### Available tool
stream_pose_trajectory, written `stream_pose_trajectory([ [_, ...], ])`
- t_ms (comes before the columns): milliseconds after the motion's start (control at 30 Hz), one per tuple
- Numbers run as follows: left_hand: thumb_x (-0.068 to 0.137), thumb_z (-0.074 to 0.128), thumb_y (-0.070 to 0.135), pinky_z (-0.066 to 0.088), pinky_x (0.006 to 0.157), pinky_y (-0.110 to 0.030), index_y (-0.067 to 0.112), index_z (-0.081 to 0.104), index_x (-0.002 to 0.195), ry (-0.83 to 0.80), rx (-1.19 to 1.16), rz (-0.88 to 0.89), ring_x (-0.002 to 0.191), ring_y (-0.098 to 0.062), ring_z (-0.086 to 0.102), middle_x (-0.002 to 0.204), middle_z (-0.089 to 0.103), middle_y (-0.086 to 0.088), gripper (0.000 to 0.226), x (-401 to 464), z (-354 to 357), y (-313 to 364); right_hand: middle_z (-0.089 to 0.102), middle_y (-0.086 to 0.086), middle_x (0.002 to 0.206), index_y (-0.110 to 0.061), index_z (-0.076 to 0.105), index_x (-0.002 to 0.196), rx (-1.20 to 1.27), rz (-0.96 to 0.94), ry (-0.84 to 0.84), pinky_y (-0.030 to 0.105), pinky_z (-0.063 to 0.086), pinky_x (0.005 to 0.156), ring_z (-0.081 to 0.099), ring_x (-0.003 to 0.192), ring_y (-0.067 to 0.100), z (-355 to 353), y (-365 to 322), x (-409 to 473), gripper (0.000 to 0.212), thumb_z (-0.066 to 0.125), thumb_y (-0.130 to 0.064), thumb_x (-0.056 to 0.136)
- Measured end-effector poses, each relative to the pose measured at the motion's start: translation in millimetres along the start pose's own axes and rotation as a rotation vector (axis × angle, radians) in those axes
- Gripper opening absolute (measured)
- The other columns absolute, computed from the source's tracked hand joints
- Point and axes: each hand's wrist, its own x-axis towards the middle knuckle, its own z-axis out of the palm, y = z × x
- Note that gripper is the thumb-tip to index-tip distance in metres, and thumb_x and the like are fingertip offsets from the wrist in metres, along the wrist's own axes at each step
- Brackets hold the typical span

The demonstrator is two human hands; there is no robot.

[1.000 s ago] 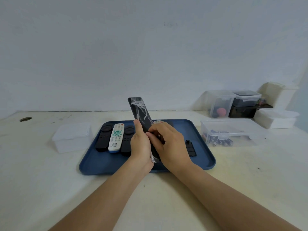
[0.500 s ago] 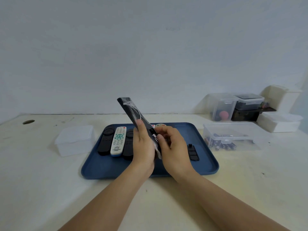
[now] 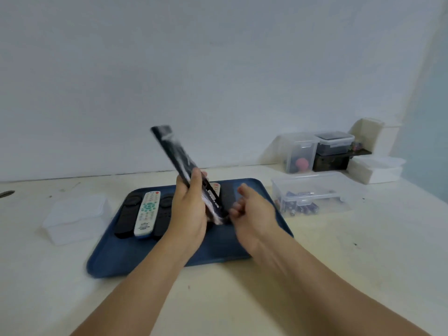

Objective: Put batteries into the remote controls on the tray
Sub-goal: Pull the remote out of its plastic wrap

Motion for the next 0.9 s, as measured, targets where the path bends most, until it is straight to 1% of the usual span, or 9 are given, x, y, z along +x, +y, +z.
stream_pose_trajectory([
  [100, 0.102, 0.051, 0.014, 0.049, 0.103, -0.053, 0.017, 0.053, 0.133, -0.006, -0.396, -0.182, 0.116, -0.023, 0.065, 0.127, 0.068, -0.005, 0.031, 8, -14, 12, 0.027, -0.006, 0.046, -0.014, 0.047, 0.072, -0.594, -0.265, -0.017, 0.029, 0.023, 0.050, 0.025, 0.047, 0.016, -4, -13, 2, 0.037, 0.065, -0.038, 0.094],
  [167, 0.096, 0.056, 0.010, 0.047, 0.104, -0.058, 0.021, 0.053, 0.131, -0.077, -0.462, -0.204, 0.125, -0.030, 0.062, 0.134, 0.066, -0.006, 0.036, 8, -21, 19, 0.026, -0.005, 0.052, -0.017, 0.045, 0.074, -0.709, -0.214, -0.089, 0.026, 0.021, 0.045, 0.022, 0.046, 0.015, -4, -16, 0, 0.045, 0.068, -0.054, 0.087],
  [267, 0.088, 0.061, 0.006, 0.045, 0.109, -0.049, 0.019, 0.058, 0.122, -0.288, -0.294, -0.221, 0.131, -0.028, 0.057, 0.129, 0.069, -0.005, 0.037, -4, -25, 27, 0.033, -0.005, 0.054, -0.019, 0.052, 0.075, -0.558, -0.049, -0.283, 0.021, 0.018, 0.036, 0.022, 0.040, 0.008, -2, -16, -1, 0.036, 0.068, -0.048, 0.090],
  [333, 0.093, 0.064, 0.001, 0.038, 0.116, -0.046, 0.010, 0.053, 0.132, -0.593, -0.064, -0.246, 0.139, -0.028, 0.048, 0.141, 0.061, -0.009, 0.041, -8, -35, 33, 0.035, -0.006, 0.054, -0.019, 0.057, 0.077, -0.392, -0.041, -0.369, 0.018, 0.017, 0.033, 0.020, 0.039, 0.005, -3, -21, 2, 0.027, 0.065, -0.037, 0.095],
  [433, 0.094, 0.056, -0.008, 0.015, 0.123, -0.058, 0.005, 0.040, 0.149, -0.892, -0.065, -0.375, 0.151, -0.043, 0.021, 0.160, 0.033, -0.021, 0.058, 1, -61, 46, 0.030, -0.006, 0.058, -0.023, 0.049, 0.069, -0.192, -0.057, -0.369, 0.016, 0.014, 0.033, 0.017, 0.040, 0.004, -11, -37, 15, 0.033, 0.068, -0.034, 0.092],
  [567, 0.102, 0.045, 0.015, 0.045, 0.100, -0.062, 0.016, 0.052, 0.146, -0.739, -0.084, -0.525, 0.125, -0.050, 0.056, 0.146, 0.054, -0.015, 0.044, -8, -47, 47, 0.048, 0.006, 0.063, -0.016, 0.058, 0.077, -0.339, -0.123, -0.418, 0.022, 0.020, 0.041, 0.035, 0.047, 0.020, -20, -43, 26, 0.028, 0.074, -0.037, 0.086],
  [700, 0.102, 0.042, 0.052, 0.059, 0.071, -0.050, 0.013, 0.060, 0.133, -0.553, 0.130, -0.643, 0.084, -0.040, 0.068, 0.114, 0.068, -0.019, 0.053, -33, -15, 25, 0.074, 0.013, 0.085, -0.010, 0.071, 0.094, -0.638, -0.379, -0.355, 0.038, 0.056, 0.065, 0.066, 0.073, 0.022, -8, -17, 24, 0.024, 0.072, -0.034, 0.090],
  [800, 0.105, 0.049, 0.031, 0.057, 0.051, -0.038, 0.005, 0.053, 0.122, -0.286, 0.233, -0.418, 0.055, -0.031, 0.063, 0.084, 0.067, -0.020, 0.031, -36, -8, 12, 0.070, -0.005, 0.090, -0.019, 0.067, 0.103, -0.840, -0.826, -0.100, 0.033, 0.054, 0.077, 0.066, 0.082, 0.008, -8, -8, 26, 0.024, 0.059, -0.041, 0.097],
  [900, 0.108, 0.040, 0.028, 0.054, 0.052, -0.028, 0.013, 0.057, 0.110, -0.198, 0.309, -0.188, 0.058, -0.018, 0.066, 0.085, 0.068, -0.010, 0.022, -34, -3, 13, 0.063, -0.009, 0.086, -0.020, 0.059, 0.097, -0.790, -1.122, -0.044, 0.018, 0.043, 0.066, 0.057, 0.071, 0.008, -9, -12, 14, 0.011, 0.054, -0.029, 0.102],
])
